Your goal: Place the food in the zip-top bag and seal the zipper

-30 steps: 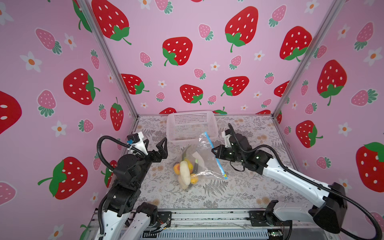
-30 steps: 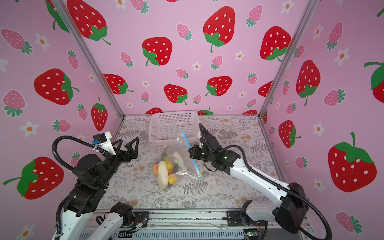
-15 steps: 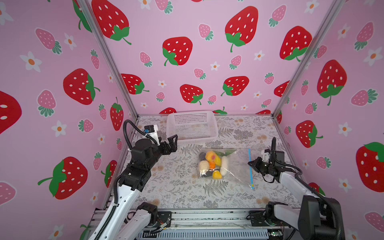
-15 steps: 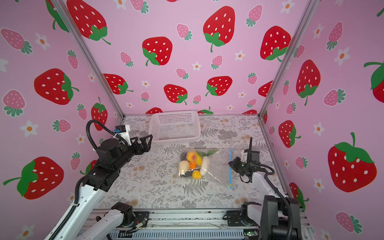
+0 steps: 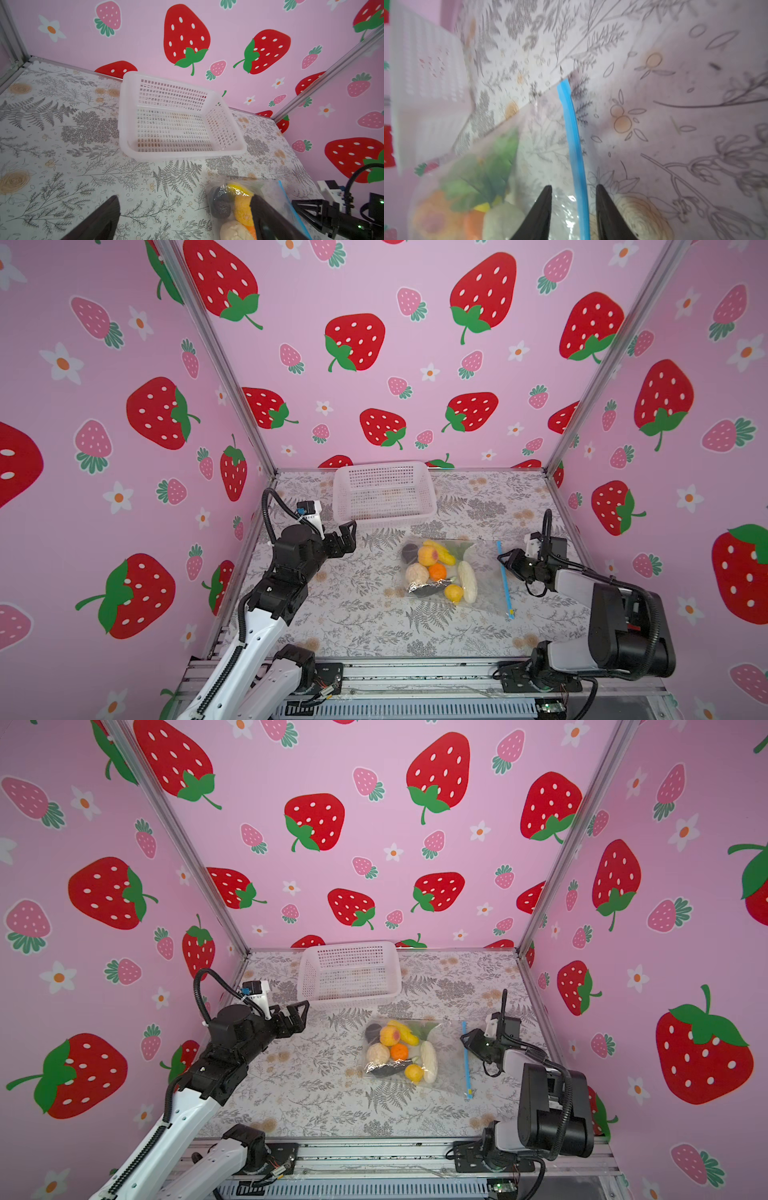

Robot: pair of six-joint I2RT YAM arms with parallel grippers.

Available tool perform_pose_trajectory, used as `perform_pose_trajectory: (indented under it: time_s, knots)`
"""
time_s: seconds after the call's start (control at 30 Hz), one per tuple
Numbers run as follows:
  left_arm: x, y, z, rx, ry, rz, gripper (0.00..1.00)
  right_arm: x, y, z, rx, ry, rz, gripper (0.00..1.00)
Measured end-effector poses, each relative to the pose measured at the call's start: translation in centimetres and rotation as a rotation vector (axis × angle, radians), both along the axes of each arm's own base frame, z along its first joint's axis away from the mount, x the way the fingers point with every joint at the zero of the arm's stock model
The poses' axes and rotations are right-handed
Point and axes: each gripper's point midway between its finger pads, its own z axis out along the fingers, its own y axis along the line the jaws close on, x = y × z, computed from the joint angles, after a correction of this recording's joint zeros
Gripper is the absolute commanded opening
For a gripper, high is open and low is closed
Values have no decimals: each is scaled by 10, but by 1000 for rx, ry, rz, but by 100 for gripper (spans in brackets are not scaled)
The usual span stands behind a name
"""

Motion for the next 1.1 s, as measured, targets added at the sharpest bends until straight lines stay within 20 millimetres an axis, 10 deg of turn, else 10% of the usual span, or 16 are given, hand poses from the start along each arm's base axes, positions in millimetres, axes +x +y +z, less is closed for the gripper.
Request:
perform_pose_trajectory:
  time_s: [0.37, 0.87, 1.1]
  knots:
    - [-12, 62, -133, 337, 220, 194, 99, 20, -38, 116, -380, -669, -89, 81]
    - [39, 118, -185, 494, 198, 314, 99, 3, -45, 77, -735, -804, -44, 76]
    - [61, 112, -164, 478, 99, 271, 100, 14, -42, 82, -746, -840, -47, 89]
